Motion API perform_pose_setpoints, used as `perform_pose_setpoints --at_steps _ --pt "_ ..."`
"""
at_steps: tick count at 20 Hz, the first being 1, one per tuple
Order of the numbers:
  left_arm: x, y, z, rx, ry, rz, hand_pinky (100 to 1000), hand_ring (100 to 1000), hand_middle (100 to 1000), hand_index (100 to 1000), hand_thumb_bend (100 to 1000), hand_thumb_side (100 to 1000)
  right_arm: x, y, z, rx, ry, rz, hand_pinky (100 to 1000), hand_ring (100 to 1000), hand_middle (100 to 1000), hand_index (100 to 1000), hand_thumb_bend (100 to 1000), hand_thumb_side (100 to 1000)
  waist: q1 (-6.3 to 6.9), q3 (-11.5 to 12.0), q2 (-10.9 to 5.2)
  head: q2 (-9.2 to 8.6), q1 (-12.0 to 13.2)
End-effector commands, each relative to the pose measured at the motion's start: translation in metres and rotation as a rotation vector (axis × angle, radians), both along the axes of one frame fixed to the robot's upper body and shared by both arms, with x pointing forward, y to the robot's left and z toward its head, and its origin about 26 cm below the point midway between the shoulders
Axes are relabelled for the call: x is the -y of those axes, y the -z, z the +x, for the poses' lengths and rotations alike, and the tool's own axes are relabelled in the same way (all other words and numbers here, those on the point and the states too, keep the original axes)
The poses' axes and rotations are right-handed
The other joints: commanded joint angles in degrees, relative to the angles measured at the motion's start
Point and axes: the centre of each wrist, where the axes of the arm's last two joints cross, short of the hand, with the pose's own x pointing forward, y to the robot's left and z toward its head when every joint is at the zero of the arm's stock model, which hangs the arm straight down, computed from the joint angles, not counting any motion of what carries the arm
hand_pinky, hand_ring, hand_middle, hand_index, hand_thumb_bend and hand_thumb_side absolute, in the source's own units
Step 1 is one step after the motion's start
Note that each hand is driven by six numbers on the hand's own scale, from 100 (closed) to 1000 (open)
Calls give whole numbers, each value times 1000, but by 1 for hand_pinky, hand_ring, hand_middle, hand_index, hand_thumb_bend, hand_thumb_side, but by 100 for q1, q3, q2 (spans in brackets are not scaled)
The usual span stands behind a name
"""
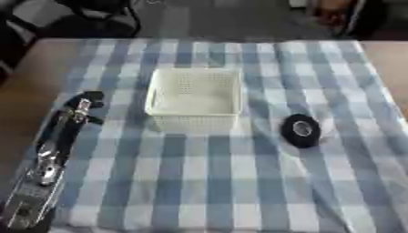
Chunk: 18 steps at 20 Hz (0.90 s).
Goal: Pick up objects on the table and place them in the box.
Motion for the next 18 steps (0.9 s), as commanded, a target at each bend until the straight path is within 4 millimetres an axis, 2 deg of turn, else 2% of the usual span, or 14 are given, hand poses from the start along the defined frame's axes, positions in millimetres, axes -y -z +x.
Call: perform_pose_setpoints --at_steps 1,3,4,18 --pt "-2 -8 1 30 -3 3 598 760 780 832 250 1000 -5 -6 1 17 -34 -5 614 662 738 827 100 666 -8 15 -40 6 -90" --pt "-1 -8 1 28 -1 1 597 759 779 831 250 1000 -8 -6 3 8 -62 -9 611 660 735 826 100 635 -9 23 -39 6 -104" --pt "-1 -8 1 26 0 0 597 759 780 831 250 1000 -9 -6 4 5 -77 -11 611 660 737 826 100 664 -9 27 -37 5 -111" --pt "2 -4 0 11 13 3 599 761 781 831 254 1000 -15 -14 11 -17 -194 -23 609 661 739 826 100 661 -15 46 -23 5 -118"
